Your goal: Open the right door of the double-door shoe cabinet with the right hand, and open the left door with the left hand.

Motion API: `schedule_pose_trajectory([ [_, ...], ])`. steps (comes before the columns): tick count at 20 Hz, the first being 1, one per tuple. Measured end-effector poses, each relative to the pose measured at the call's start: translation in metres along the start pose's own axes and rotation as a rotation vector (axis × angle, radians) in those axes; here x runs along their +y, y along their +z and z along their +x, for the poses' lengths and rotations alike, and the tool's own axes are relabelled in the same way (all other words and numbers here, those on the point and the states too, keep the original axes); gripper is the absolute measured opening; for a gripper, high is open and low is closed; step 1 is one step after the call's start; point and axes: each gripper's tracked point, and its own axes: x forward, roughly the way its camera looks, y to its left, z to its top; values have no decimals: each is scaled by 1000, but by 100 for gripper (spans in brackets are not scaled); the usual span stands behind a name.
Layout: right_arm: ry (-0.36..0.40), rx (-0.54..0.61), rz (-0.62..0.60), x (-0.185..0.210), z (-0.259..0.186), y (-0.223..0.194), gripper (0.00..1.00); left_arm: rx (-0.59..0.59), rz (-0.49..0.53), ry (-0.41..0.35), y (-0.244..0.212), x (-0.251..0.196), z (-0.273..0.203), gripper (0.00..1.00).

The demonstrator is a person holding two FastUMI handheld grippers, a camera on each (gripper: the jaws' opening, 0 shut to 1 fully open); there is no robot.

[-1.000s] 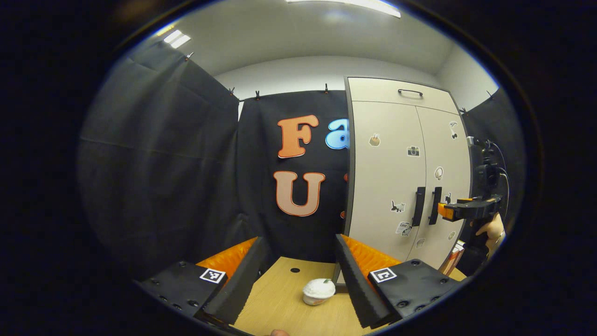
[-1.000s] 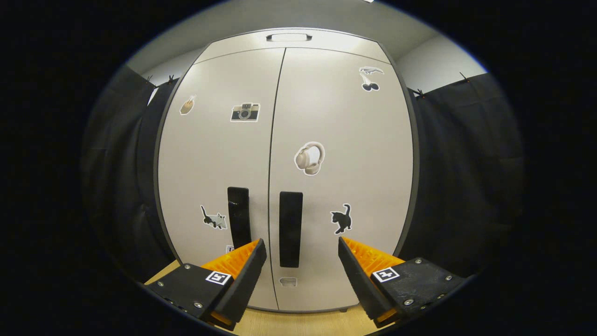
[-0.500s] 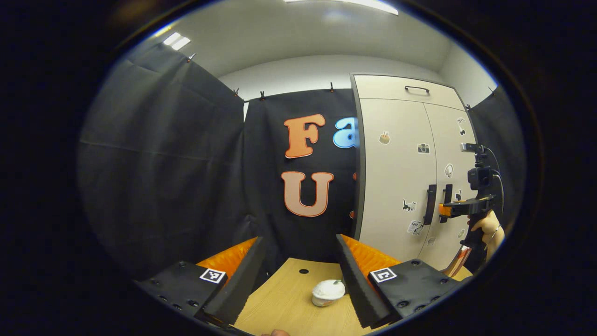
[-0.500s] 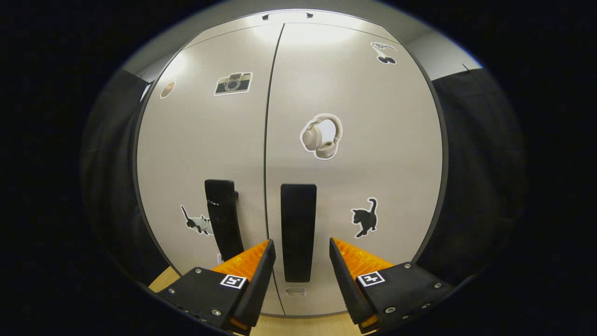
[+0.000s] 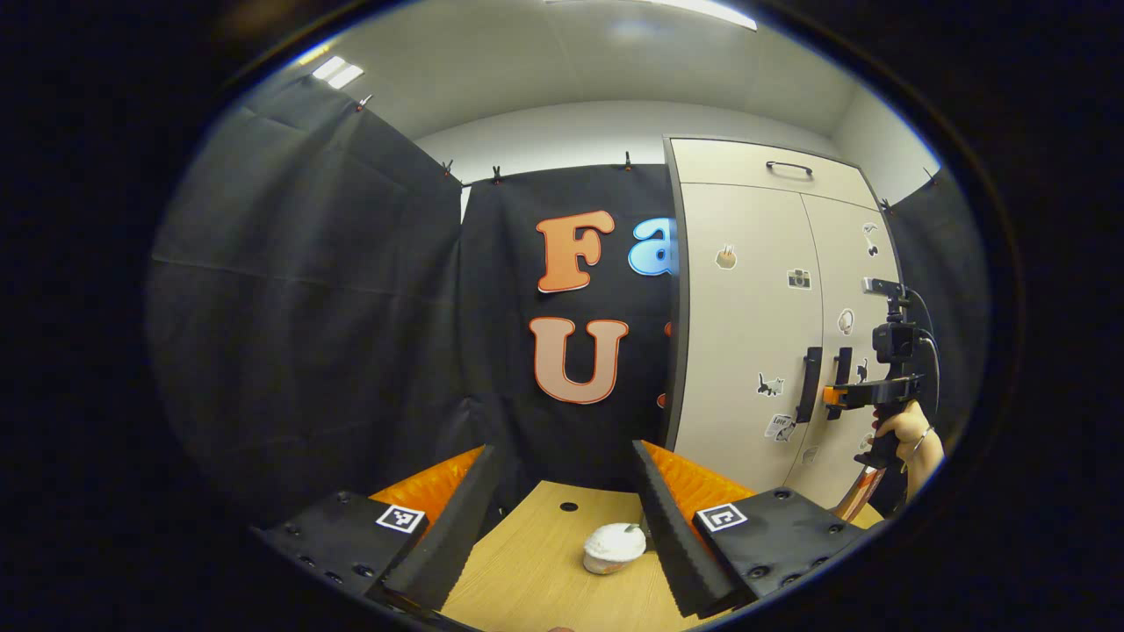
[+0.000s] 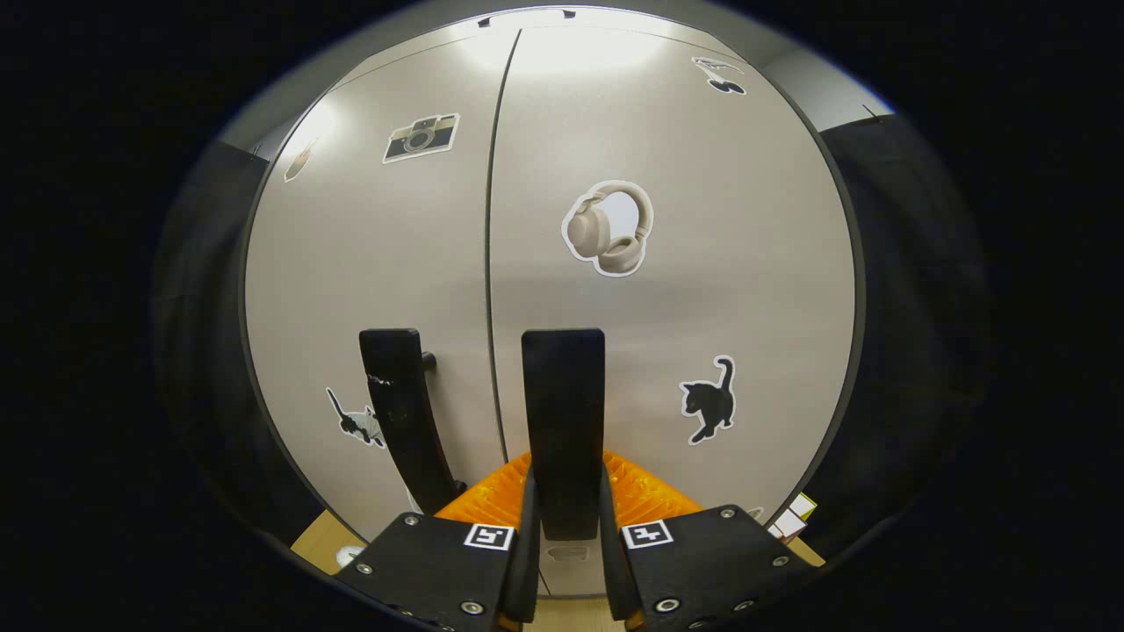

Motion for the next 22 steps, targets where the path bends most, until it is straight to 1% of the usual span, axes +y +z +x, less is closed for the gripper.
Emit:
schedule_pose_trajectory([
  [1, -1, -4, -2, 0, -2, 0, 28, -2, 1, 0, 1, 0, -3, 97],
  [2, -5, -8, -8, -1, -4, -1, 22, -5, 1, 1, 3, 1, -5, 97],
  [4, -3, -6, -10, -1, -10, -1, 15, -13, -2, 1, 5, 1, -10, 95],
  [6, 10, -6, 8, -2, -19, -1, 10, -17, -6, -3, 7, 0, -15, 97],
  [7, 17, -6, 5, -4, -27, -2, 9, -18, -8, -6, 9, 0, -19, 98],
  [9, 18, -8, -13, -11, -44, -5, 9, -19, -12, -13, 9, -3, -26, 97],
  [10, 21, -18, -4, -14, -53, -5, 4, -20, -15, -18, 9, -4, -29, 97],
  [13, 31, -15, 3, -20, -66, -4, 4, -28, -29, -32, 13, -9, -36, 97],
  [22, 23, -19, -21, -38, -88, -4, 3, -33, -31, -70, 20, -32, -61, 96],
])
